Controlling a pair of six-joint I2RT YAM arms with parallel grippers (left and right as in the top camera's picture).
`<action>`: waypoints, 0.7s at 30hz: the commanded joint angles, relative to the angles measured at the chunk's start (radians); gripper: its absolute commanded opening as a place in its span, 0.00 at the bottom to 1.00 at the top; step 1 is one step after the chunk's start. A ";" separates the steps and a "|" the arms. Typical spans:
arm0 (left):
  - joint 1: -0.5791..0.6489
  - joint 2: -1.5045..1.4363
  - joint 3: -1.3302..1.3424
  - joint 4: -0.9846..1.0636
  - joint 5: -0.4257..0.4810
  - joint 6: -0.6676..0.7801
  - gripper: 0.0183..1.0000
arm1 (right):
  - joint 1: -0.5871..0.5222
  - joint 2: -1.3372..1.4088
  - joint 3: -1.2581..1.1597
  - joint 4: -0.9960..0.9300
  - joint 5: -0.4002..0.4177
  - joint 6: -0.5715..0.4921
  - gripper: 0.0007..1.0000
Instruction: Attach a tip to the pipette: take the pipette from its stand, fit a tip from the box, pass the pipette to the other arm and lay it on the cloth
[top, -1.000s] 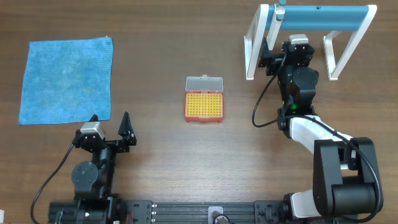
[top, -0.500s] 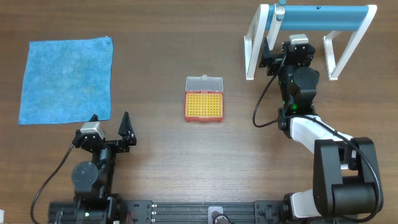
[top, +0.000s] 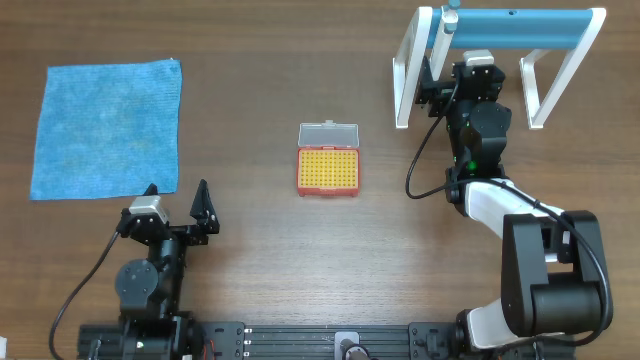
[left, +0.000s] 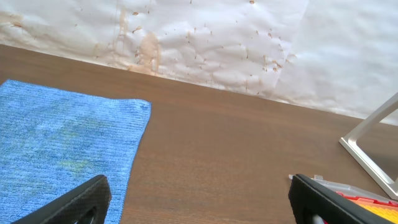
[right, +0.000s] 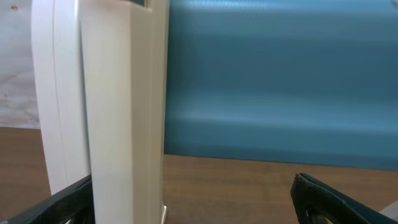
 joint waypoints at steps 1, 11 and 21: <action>-0.004 -0.008 -0.002 -0.006 0.004 0.009 0.92 | -0.008 0.038 0.035 0.006 0.002 -0.011 0.97; -0.004 -0.008 -0.002 -0.006 0.004 0.009 0.92 | -0.018 0.051 0.047 0.006 0.002 -0.011 0.97; -0.004 -0.008 -0.002 -0.006 0.004 0.009 0.92 | -0.017 0.097 0.082 0.007 0.000 -0.011 0.97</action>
